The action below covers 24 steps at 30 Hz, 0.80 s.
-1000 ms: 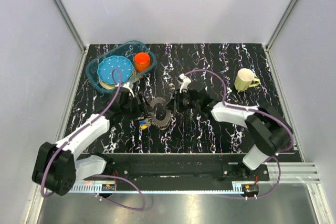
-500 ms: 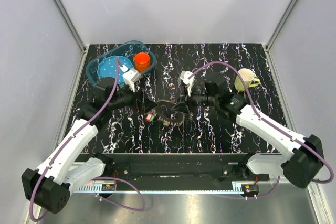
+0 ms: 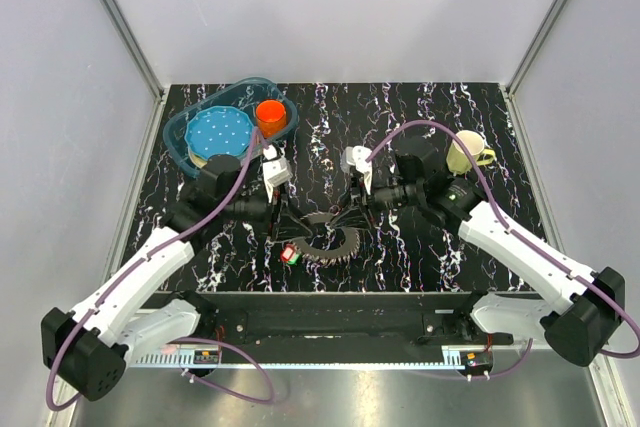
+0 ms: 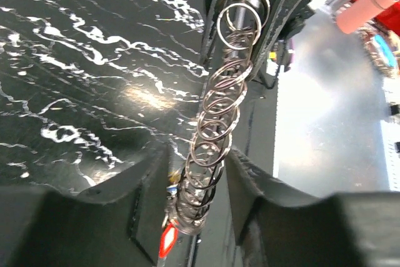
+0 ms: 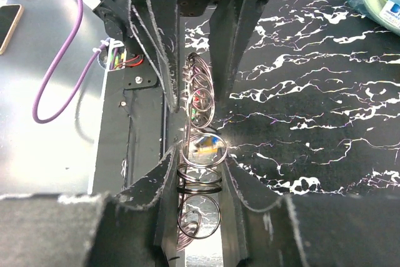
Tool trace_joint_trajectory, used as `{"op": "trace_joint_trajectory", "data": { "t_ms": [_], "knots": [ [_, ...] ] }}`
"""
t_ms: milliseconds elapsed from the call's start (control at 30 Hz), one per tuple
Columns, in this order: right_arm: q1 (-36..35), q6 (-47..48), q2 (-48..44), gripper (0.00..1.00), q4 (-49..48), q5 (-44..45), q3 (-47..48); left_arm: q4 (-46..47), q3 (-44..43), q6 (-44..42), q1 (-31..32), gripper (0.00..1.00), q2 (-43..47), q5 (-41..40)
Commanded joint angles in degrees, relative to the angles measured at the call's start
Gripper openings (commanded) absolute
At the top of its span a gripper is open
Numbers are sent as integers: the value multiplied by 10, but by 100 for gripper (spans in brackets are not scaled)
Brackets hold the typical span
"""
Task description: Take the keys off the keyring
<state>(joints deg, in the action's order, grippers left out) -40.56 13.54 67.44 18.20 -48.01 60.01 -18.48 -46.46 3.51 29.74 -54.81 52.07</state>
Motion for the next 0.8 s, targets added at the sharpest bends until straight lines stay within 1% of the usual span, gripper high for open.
{"op": "trace_joint_trajectory", "data": {
  "t_ms": [0,33,67,100,133,167,200,233,267,300,333,367,433,500,567,633,767],
  "knots": [
    [-1,7,-33,0,-25,-44,16,10,-28,-30,6,36,-8,62],
    [-1,2,-34,0,-30,-43,13,10,-34,-30,6,15,-16,72],
    [0,-4,-33,0,-40,-38,13,1,-49,-29,6,6,-20,73],
    [0,-11,-30,0,-43,-11,15,-8,-55,-31,6,0,-23,67],
    [-1,-28,-30,0,-44,8,23,-14,-58,-27,6,0,-27,48],
    [-1,-34,-31,2,-44,42,27,-9,-59,-20,6,0,-28,40],
    [-1,-41,-33,12,-49,61,29,0,-58,8,6,0,-28,25],
    [0,-59,-37,18,-57,79,27,8,-57,20,6,0,-29,20],
    [-1,-67,-48,25,-75,116,25,25,-56,32,6,0,-30,14],
    [-1,-75,-54,40,-85,134,22,34,-52,57,6,0,-29,-8],
    [-1,-94,-61,46,-95,155,13,41,-51,69,6,0,-29,-24],
    [-1,-105,-74,53,-111,195,8,55,-51,82,7,0,-25,-41],
    [0,-144,-88,67,-129,230,-8,72,-50,118,7,0,-18,-87],
    [0,-172,-111,69,-152,266,-23,100,-50,153,7,0,-1,-121],
    [-1,-206,-133,69,-171,291,-50,138,-43,177,7,0,15,-144],
    [0,-230,-147,69,-178,309,-83,157,-36,208,7,0,35,-186],
    [-1,-233,-190,67,-230,321,-147,183,-27,258,7,0,58,-254]
  ]
}}
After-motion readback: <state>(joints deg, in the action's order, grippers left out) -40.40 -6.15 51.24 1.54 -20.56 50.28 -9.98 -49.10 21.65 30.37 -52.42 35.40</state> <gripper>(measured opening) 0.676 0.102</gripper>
